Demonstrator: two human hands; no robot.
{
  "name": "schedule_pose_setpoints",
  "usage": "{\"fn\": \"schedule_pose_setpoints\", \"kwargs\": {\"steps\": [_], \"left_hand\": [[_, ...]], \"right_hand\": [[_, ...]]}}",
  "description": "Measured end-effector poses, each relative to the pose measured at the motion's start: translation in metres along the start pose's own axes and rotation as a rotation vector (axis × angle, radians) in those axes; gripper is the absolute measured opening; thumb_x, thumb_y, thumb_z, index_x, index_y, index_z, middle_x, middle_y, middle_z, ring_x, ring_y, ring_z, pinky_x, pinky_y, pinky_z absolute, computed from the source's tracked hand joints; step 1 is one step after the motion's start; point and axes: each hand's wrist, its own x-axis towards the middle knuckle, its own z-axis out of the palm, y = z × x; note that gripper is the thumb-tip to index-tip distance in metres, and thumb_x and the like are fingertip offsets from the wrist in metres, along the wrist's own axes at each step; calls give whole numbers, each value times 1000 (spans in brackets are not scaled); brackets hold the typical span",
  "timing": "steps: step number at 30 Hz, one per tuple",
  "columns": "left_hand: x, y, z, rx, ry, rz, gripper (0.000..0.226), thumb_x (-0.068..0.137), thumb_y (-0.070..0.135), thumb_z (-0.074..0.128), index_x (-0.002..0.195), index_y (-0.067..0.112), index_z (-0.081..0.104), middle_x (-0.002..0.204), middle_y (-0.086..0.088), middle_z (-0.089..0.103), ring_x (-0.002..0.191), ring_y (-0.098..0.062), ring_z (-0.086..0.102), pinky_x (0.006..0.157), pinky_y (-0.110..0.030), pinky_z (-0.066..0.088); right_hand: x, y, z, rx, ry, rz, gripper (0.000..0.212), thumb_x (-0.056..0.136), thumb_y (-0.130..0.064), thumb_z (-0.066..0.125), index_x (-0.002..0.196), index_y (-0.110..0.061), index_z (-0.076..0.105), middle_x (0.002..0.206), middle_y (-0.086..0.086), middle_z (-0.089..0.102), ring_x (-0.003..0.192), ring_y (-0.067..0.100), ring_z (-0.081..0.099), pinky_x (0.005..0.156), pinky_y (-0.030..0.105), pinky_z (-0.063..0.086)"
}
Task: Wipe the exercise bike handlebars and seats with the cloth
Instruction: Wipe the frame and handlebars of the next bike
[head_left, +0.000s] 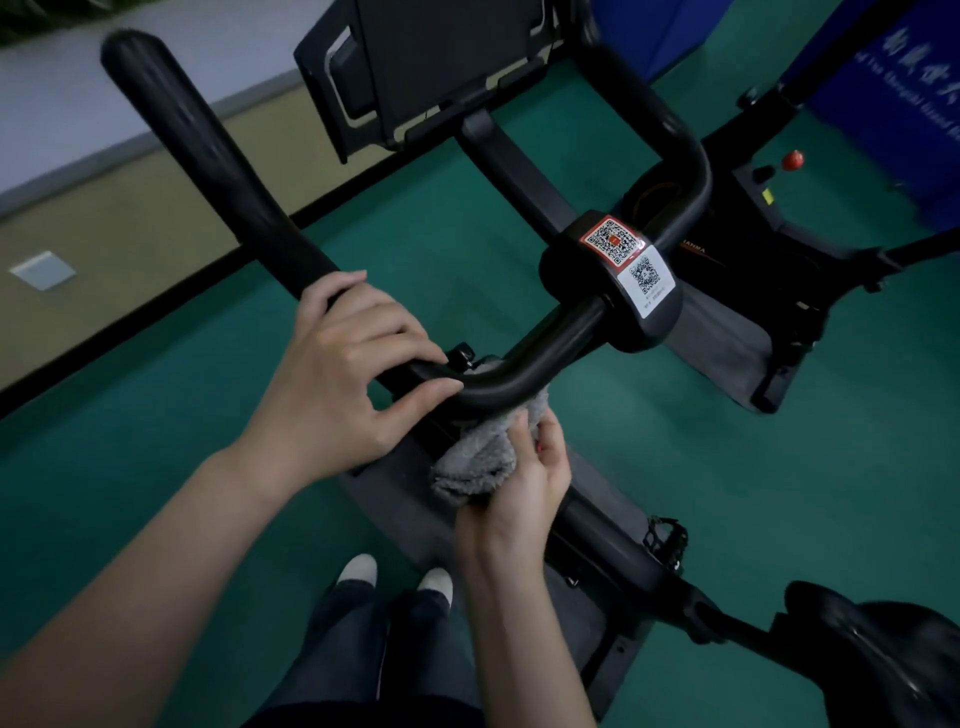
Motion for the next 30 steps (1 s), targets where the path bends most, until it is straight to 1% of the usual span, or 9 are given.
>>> {"fn": "schedule_pose_setpoints", "kwargs": {"steps": [3, 10, 12, 15, 19, 22, 24, 27, 30], "left_hand": [[0, -1, 0, -8, 4, 2, 32, 87, 48, 59, 82, 19, 73, 82, 8, 64, 86, -17, 58, 108, -33, 22], [0, -2, 0, -13, 13, 20, 31, 86, 46, 60, 81, 19, 72, 81, 8, 64, 87, -16, 57, 107, -31, 22], [0, -3, 0, -14, 13, 23, 31, 86, 47, 60, 82, 19, 72, 81, 8, 64, 87, -15, 57, 107, -32, 22], [-1, -2, 1, -23, 25, 24, 29, 85, 46, 62, 81, 19, 72, 81, 9, 64, 87, -14, 57, 108, -31, 22], [-1, -3, 0, -37, 34, 15, 30, 85, 47, 62, 81, 19, 72, 81, 9, 64, 88, -13, 56, 108, -32, 23], [-1, -3, 0, -54, 30, 11, 30, 84, 47, 61, 81, 19, 72, 81, 9, 64, 89, -13, 55, 108, -32, 23], [-1, -3, 0, -59, 24, 8, 31, 85, 48, 61, 82, 19, 72, 81, 9, 63, 90, -13, 55, 108, -32, 23], [-1, -3, -1, -58, 19, 14, 31, 85, 48, 60, 82, 19, 72, 81, 8, 63, 90, -13, 55, 109, -31, 22], [-1, -3, -3, -47, 6, 27, 33, 86, 49, 60, 84, 19, 72, 82, 8, 63, 89, -14, 56, 109, -33, 23]], "right_hand": [[2, 2, 2, 33, -7, -3, 23, 97, 1, 44, 117, 2, 56, 88, 7, 70, 81, 15, 67, 68, 23, 55], [-15, 11, 1, -7, -3, 60, 14, 94, -1, 49, 100, -2, 62, 80, 6, 69, 71, 13, 65, 61, 23, 53], [-9, 1, -2, -20, 54, -29, 13, 94, -1, 51, 99, -3, 62, 84, 8, 70, 78, 18, 66, 68, 27, 57], [-3, -2, -5, -156, 153, -203, 14, 93, -4, 55, 105, -2, 63, 98, 16, 68, 95, 27, 63, 93, 42, 51], [-7, 3, -6, -528, 211, -590, 14, 91, -8, 61, 99, -17, 68, 100, 13, 68, 98, 25, 65, 91, 44, 52], [9, -16, -4, -837, 75, -965, 14, 88, -2, 61, 99, -6, 70, 98, 9, 66, 93, 23, 63, 85, 34, 51], [25, -36, 3, -1059, -54, -1135, 12, 87, 1, 64, 97, -1, 71, 96, 3, 65, 91, 22, 62, 85, 27, 49], [48, -68, 15, -1377, -277, -1243, 10, 88, 0, 65, 96, -1, 72, 95, 3, 66, 91, 23, 60, 87, 19, 42], [68, -95, 32, -1629, -486, -1256, 11, 91, -5, 61, 95, -2, 71, 93, 8, 68, 92, 24, 58, 85, 22, 42]]}}
